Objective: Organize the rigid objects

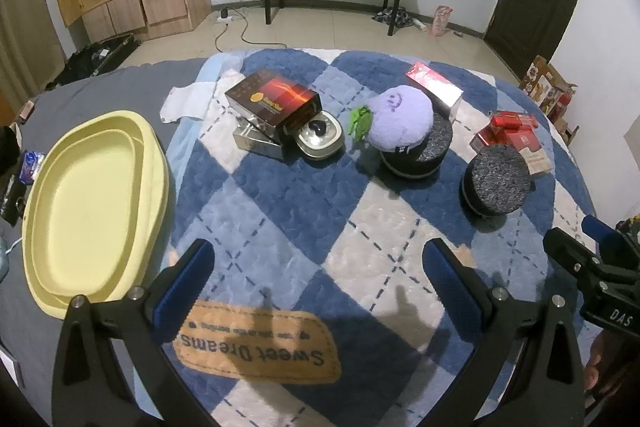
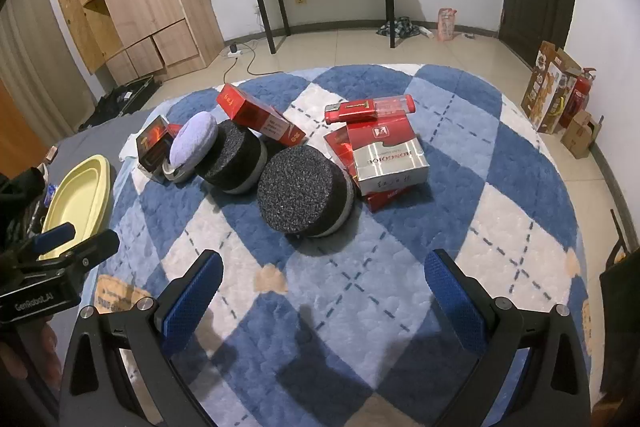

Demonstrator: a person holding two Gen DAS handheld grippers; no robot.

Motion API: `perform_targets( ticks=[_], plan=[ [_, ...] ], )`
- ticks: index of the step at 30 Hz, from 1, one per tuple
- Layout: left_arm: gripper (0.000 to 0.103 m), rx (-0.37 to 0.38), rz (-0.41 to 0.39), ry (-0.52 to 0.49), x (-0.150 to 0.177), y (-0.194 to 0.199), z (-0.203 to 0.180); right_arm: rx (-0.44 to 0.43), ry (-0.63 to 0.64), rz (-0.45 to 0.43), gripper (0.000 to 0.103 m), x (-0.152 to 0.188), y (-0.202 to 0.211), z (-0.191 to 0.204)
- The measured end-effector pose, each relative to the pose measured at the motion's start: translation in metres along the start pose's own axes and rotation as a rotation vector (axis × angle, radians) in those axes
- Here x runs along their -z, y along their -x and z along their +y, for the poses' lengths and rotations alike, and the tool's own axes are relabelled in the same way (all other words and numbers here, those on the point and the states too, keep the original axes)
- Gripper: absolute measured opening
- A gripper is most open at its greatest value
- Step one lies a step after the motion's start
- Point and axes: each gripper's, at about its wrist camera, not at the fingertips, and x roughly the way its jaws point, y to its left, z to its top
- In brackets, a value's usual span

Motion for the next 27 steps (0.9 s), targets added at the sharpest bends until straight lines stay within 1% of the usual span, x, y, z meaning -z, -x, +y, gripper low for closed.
perform_targets(
  ticks=[11,18,27],
  plan=[
    [0.103,-0.007,0.007,0.013,-0.0001,-0.0003,0.0039,-0.005,-0.011,0.007,0.103,0.0002,-0.0019,-0.0013],
    [0.103,0.001,0.000,0.006,0.0018,-0.0002,0.0039,-0.006,-0.014,0.009,0.103,0.0004,-0.0020,-0.0011],
    [0.103,0.015,0.002,0.029,0.0004,-0.0038,0.0087,-0.010,-0.027,0.015,0.103,0.0009,-0.0049,-0.0037]
  ],
)
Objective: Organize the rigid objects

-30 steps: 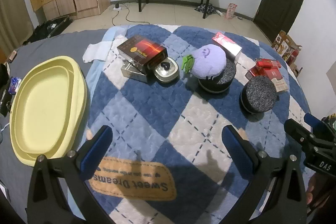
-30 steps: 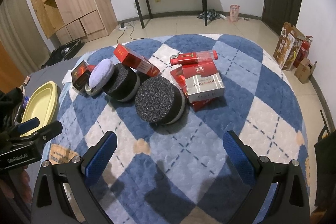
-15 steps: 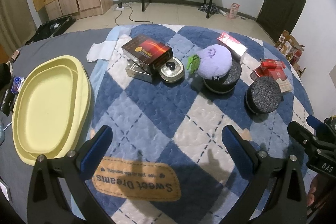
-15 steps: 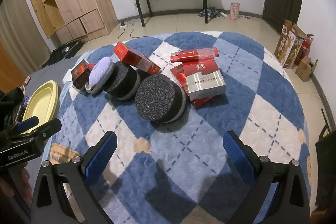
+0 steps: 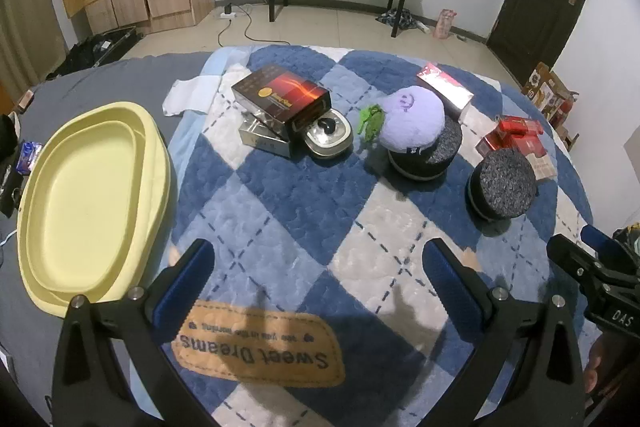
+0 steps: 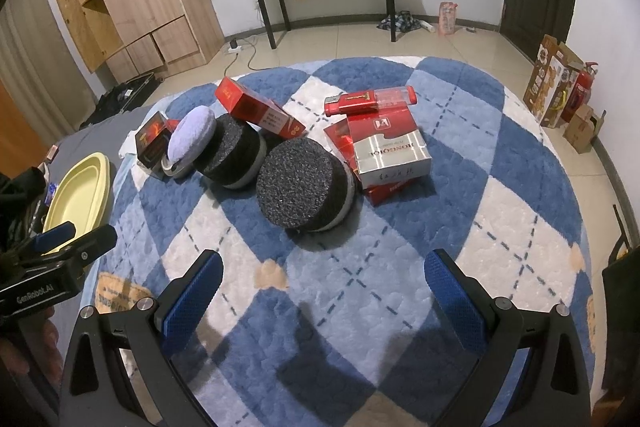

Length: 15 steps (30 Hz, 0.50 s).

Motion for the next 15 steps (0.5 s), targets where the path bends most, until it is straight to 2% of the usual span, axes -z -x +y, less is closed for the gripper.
perform_targets(
  ticks=[9,15],
  plan=[
    [0.103,0.068,0.005,0.014,-0.012,-0.004,0.005,-0.027,-0.089,0.015,0.103,-0.002,-0.006,-0.021],
    [0.103,0.068,0.008,0.008,-0.023,-0.017,0.014,-0.034,-0.112,0.010,0.103,-0.007,-0.014,-0.028]
  ],
)
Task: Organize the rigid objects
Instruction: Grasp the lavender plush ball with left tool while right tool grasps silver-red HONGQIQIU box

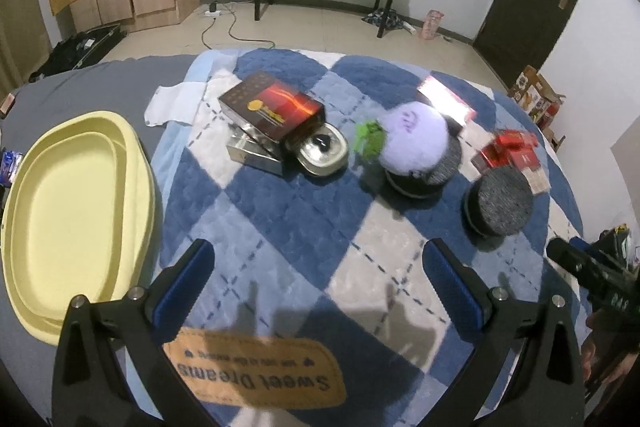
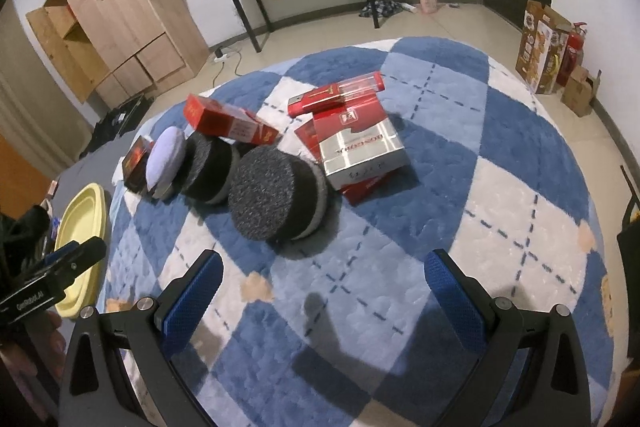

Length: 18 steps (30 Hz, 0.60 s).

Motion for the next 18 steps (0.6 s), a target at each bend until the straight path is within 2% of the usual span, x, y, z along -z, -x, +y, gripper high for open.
perform_targets(
  ticks=[3,4,8,11,18],
  plan=[
    [0.103,0.001,-0.012,0.020,-0.009,-0.003,0.009,0.004,0.032,-0.014,0.103,-0.001,-0.005,0.005],
    [0.103,0.012,-0.025,-0.003,-0.011,-0.002,0.006,0.008,0.025,-0.018,0.103,-0.002,-0.007,0.004],
    [0.103,0.102,-0.008,-0.114,-0.014,-0.009,-0.016,0.025,-0.075,-0.006,0.103,-0.012,-0.018,-0.023],
    [0.103,0.132,0.011,-0.142,-0.024,-0.023,-0.033,0.008,-0.139,0.019,0.103,-0.017,-0.031,-0.043],
    [0.103,0.207,0.015,-0.066,-0.056,-0.047,-0.037,0.006,-0.106,-0.007,0.103,-0.034,-0.050,-0.043]
  ],
)
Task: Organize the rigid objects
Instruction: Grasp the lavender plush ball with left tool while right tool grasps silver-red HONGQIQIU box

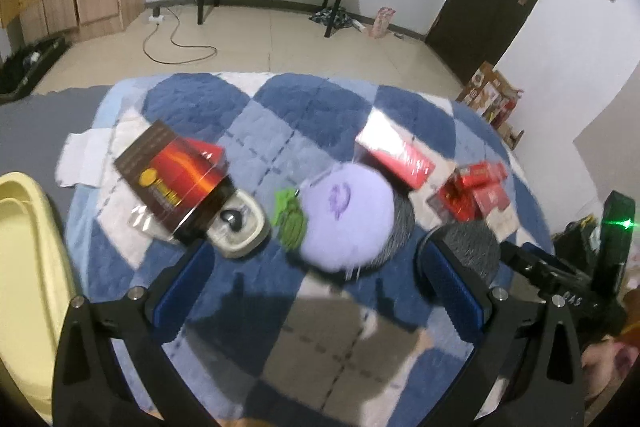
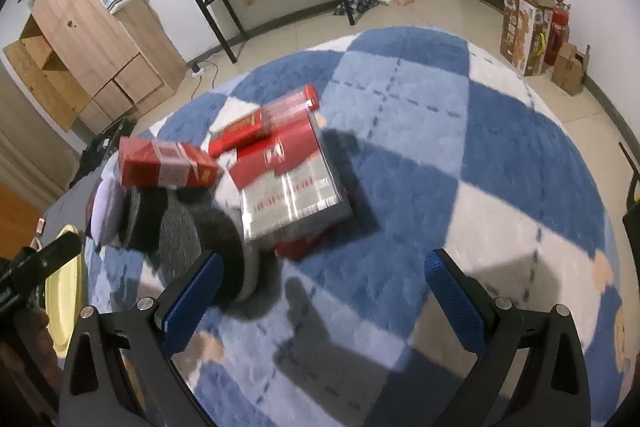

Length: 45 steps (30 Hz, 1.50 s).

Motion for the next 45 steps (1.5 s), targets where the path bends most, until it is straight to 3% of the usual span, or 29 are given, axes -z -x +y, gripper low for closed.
perform_targets(
  ticks=[4,9,12,14,16,17,24,27,37,45],
  plan=[
    [0.102,-0.005,0.019,-0.030,-0.007,-0.016,-0.005,0.034,0.020,-0.008,0.102,-0.015,-0.022,0.001],
    [0.100,0.035,0.051,-0.021,-0.011,-0.032,-0.003,-0.026,-0.005,0.009,0.098,-0.026,-0.044,-0.005],
    [0.087,0.038,0.060,-0.041,-0.011,-0.040,-0.007,-0.022,0.031,0.021,0.096,-0.027,-0.057,-0.001],
    [0.069,0.031,0.067,-0.048,-0.010,-0.045,-0.010,-0.032,0.054,0.009,0.084,-0.028,-0.060,0.001],
    [0.056,0.040,0.054,-0.050,-0.010,-0.044,-0.011,-0.050,0.076,0.004,0.071,-0.029,-0.061,0.003],
    [0.055,0.035,0.040,-0.048,-0.010,-0.043,-0.012,-0.058,0.084,0.009,0.064,-0.030,-0.063,0.004],
    [0.051,-0.009,0.012,-0.056,-0.005,-0.029,-0.015,-0.062,0.112,-0.004,0.061,-0.030,-0.062,0.002],
    [0.051,-0.029,0.021,-0.054,-0.004,-0.013,-0.015,0.015,0.209,-0.008,0.059,-0.036,-0.041,0.014],
    [0.051,-0.076,-0.027,-0.082,0.003,0.028,-0.009,-0.053,0.184,0.038,0.056,-0.029,-0.029,0.010],
    [0.051,-0.109,-0.092,-0.049,0.012,0.072,0.008,-0.061,0.232,-0.066,0.056,-0.012,0.021,0.019]
  ],
)
